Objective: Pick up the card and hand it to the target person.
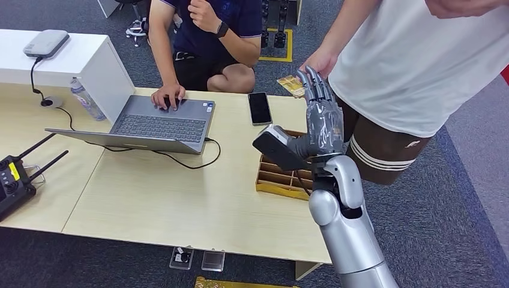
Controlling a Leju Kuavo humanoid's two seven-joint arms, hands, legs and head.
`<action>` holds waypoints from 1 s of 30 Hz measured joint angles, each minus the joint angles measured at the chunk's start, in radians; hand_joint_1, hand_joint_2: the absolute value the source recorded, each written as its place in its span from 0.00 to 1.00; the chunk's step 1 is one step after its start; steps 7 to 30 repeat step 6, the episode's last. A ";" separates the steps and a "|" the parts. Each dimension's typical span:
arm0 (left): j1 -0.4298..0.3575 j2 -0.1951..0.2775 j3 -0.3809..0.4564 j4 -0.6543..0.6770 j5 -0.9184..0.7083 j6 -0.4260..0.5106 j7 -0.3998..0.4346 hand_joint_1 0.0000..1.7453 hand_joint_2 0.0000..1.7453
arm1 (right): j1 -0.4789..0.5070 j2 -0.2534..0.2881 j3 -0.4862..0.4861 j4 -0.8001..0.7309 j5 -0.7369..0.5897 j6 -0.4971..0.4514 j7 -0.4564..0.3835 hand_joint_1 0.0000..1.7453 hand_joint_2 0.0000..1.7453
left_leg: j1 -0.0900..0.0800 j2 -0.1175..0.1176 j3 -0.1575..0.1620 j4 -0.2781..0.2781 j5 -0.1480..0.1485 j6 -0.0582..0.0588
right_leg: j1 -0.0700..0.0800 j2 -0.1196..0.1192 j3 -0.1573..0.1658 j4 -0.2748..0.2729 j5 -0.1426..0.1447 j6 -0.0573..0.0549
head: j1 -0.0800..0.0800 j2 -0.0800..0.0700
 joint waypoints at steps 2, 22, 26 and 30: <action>0.000 0.001 0.002 0.000 0.000 0.002 -0.002 0.00 0.00 | 0.033 -0.013 -0.028 -0.060 -0.157 0.024 -0.102 0.00 1.00 | 0.000 0.000 0.000 0.000 0.000 0.000 | 0.000 0.000 0.000 0.000 0.000 0.000 | 0.000 0.000; 0.000 0.002 0.008 0.000 -0.001 0.004 -0.005 0.00 0.00 | 0.086 -0.039 -0.095 -0.145 -0.506 0.154 -0.247 0.00 1.00 | 0.000 0.000 0.000 0.000 0.000 0.000 | 0.000 0.000 0.000 0.000 0.000 0.000 | 0.000 0.000; 0.000 0.002 0.008 0.000 -0.001 0.004 -0.005 0.00 0.00 | 0.086 -0.039 -0.095 -0.145 -0.506 0.154 -0.247 0.00 1.00 | 0.000 0.000 0.000 0.000 0.000 0.000 | 0.000 0.000 0.000 0.000 0.000 0.000 | 0.000 0.000; 0.000 0.002 0.008 0.000 -0.001 0.004 -0.005 0.00 0.00 | 0.086 -0.039 -0.095 -0.145 -0.506 0.154 -0.247 0.00 1.00 | 0.000 0.000 0.000 0.000 0.000 0.000 | 0.000 0.000 0.000 0.000 0.000 0.000 | 0.000 0.000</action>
